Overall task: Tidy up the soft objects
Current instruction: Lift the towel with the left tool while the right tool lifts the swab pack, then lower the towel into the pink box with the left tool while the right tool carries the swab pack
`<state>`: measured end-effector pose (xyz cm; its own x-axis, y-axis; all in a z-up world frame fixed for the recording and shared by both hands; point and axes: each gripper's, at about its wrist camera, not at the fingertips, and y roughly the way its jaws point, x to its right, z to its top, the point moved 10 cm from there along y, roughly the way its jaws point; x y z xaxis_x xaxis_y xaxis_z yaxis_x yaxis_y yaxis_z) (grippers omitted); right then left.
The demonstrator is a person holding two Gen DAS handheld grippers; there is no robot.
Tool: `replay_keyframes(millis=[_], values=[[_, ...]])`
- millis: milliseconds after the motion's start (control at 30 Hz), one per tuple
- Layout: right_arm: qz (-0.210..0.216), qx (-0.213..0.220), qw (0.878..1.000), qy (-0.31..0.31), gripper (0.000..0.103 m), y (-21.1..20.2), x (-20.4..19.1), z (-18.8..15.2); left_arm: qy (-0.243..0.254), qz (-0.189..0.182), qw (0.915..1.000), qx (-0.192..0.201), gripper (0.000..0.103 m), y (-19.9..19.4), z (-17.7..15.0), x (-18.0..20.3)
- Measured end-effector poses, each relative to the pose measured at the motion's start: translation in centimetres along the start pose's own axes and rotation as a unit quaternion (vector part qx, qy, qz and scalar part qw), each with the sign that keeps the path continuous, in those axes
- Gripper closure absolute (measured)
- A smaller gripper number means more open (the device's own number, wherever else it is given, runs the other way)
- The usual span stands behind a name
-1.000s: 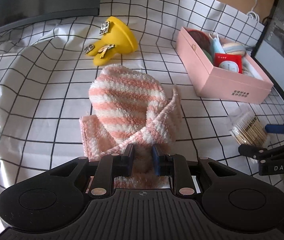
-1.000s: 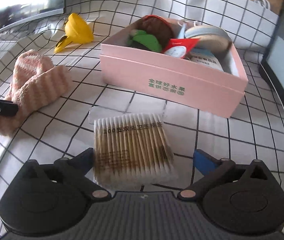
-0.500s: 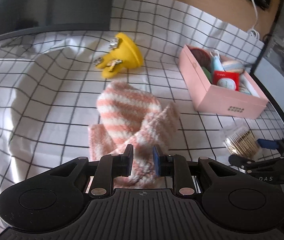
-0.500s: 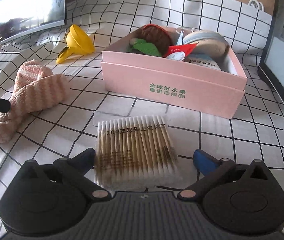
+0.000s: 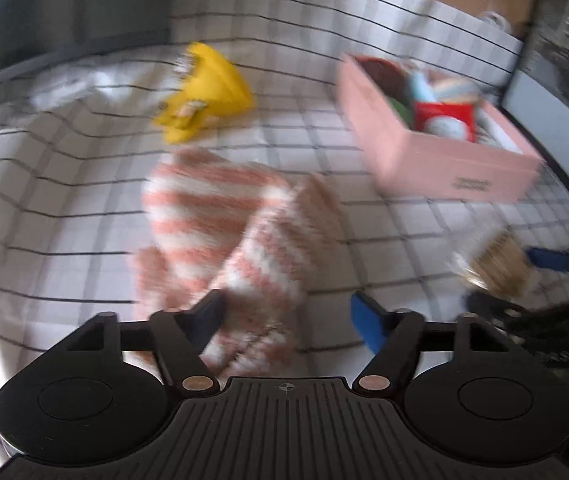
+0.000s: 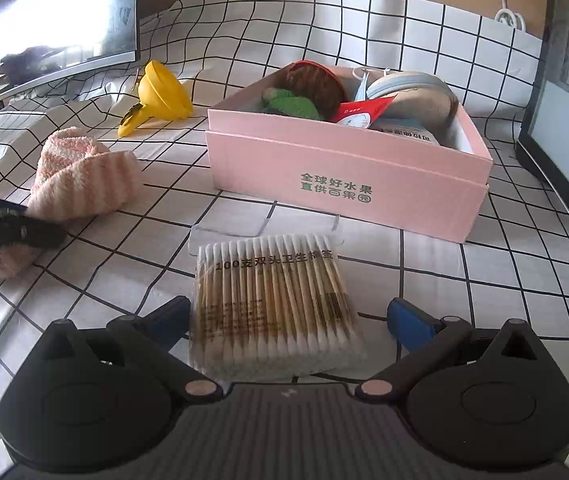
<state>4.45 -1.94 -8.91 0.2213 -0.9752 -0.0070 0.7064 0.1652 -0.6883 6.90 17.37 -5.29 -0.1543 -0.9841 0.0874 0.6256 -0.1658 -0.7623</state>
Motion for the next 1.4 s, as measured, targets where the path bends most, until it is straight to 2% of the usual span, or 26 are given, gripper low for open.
replay_keyframes(millis=[100,133,233,300,400,467,533,567,600,667,733,833,867,1033,1100,1167,1233,1300,1400], values=[[0.000,0.000,1.000,0.000,0.000,0.0,0.0,0.0,-0.025,0.062,0.9976,0.018,0.028,-0.4,0.1,-3.0],[-0.001,0.000,1.000,0.001,0.000,0.0,0.0,-0.1,-0.044,0.070,0.9964,0.017,0.027,-0.4,0.0,-4.1],[-0.001,0.000,1.000,0.001,0.000,0.1,0.0,-0.1,-0.100,0.051,0.9936,0.003,0.020,0.3,-0.5,-6.4],[-0.001,-0.001,1.000,0.001,0.000,0.1,0.0,-0.1,-0.097,0.041,0.9944,0.006,0.019,0.4,-0.4,-6.5],[0.005,-0.005,1.000,-0.005,0.000,0.0,-0.1,-0.1,-0.088,0.059,0.9943,0.010,0.017,0.7,-0.7,-6.0],[0.008,-0.008,1.000,-0.011,0.000,0.0,-0.1,-0.1,-0.075,0.081,0.9936,0.023,0.017,1.2,-0.9,-5.4],[0.018,-0.013,1.000,-0.020,0.000,0.2,-0.1,0.0,-0.046,0.099,0.9937,0.024,0.036,1.5,-1.1,-4.9],[0.023,-0.018,0.999,-0.026,0.000,0.2,-0.1,0.1,-0.041,0.097,0.9941,0.028,0.069,1.4,-1.1,-4.7],[0.028,-0.028,0.999,-0.030,0.000,0.3,-0.1,0.2,-0.043,0.088,0.9945,0.036,0.075,1.1,-1.2,-4.6],[0.035,-0.045,0.998,-0.037,0.000,0.5,-0.2,0.5,-0.052,0.041,0.9968,0.043,0.077,0.2,-1.4,-4.3],[0.033,-0.043,0.997,-0.051,0.001,0.4,-0.4,0.7,-0.066,0.019,0.9963,0.053,0.077,-1.1,-1.8,-4.7],[0.048,-0.050,0.996,-0.064,0.027,0.1,-0.9,0.9,-0.063,0.032,0.9947,0.075,0.078,-4.2,-2.2,-5.7],[0.052,-0.054,0.995,-0.066,0.031,-0.2,-1.1,0.9,-0.064,0.032,0.9939,0.083,0.078,-5.4,-2.2,-6.2],[0.060,-0.016,0.996,-0.072,0.031,-3.6,-1.8,2.2,-0.053,0.041,0.9881,0.138,0.078,-11.9,1.1,-8.1],[0.061,-0.004,0.996,-0.068,0.031,-4.7,-1.7,2.7,-0.064,0.007,0.9850,0.160,0.078,-13.9,3.1,-8.3],[0.052,0.010,0.996,-0.067,0.031,-5.5,-1.4,3.1,-0.101,-0.057,0.9772,0.178,0.078,-15.7,5.1,-8.2],[0.039,0.022,0.997,-0.068,0.031,-6.2,-1.0,3.3,-0.115,-0.082,0.9704,0.196,0.078,-16.9,7.0,-8.0],[0.025,0.027,0.998,-0.060,0.031,-6.8,-0.3,3.3,-0.097,-0.089,0.9709,0.200,0.078,-17.4,8.3,-7.0],[0.013,0.025,0.999,-0.038,0.031,-7.7,1.1,2.8,-0.017,-0.092,0.9792,0.180,0.077,-16.7,9.5,-3.5]])
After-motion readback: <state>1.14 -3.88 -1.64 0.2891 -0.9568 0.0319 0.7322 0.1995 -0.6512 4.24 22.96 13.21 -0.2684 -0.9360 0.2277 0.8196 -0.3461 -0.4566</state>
